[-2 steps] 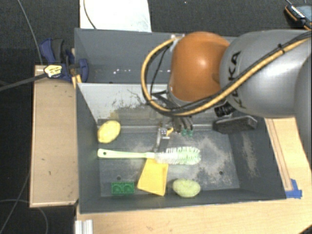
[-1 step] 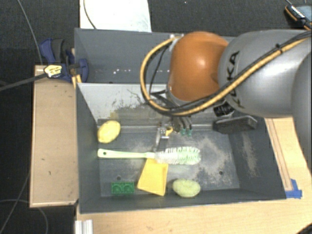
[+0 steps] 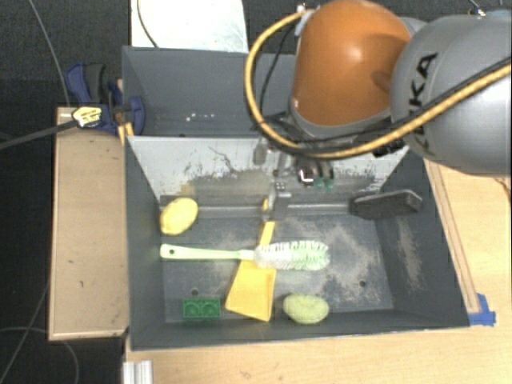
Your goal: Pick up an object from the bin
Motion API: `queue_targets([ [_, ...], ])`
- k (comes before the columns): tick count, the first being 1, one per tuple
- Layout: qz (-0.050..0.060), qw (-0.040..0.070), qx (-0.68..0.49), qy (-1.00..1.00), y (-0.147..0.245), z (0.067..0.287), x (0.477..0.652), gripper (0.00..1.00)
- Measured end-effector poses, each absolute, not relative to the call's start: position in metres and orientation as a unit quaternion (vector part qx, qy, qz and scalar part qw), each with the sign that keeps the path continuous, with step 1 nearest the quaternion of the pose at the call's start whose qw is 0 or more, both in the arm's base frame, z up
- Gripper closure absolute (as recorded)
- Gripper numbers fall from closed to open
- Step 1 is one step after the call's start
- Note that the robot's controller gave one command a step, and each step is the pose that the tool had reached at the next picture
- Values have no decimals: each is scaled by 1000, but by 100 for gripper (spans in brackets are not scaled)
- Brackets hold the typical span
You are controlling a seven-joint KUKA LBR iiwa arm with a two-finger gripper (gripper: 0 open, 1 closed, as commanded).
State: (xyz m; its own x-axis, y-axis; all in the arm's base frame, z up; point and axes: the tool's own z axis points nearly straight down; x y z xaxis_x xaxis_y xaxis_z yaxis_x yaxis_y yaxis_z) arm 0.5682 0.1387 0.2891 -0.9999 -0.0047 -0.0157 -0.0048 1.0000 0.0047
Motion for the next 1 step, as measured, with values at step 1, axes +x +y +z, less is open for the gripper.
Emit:
queue_targets([
  [1, 1, 0, 78, 997, 136, 205, 559, 0],
])
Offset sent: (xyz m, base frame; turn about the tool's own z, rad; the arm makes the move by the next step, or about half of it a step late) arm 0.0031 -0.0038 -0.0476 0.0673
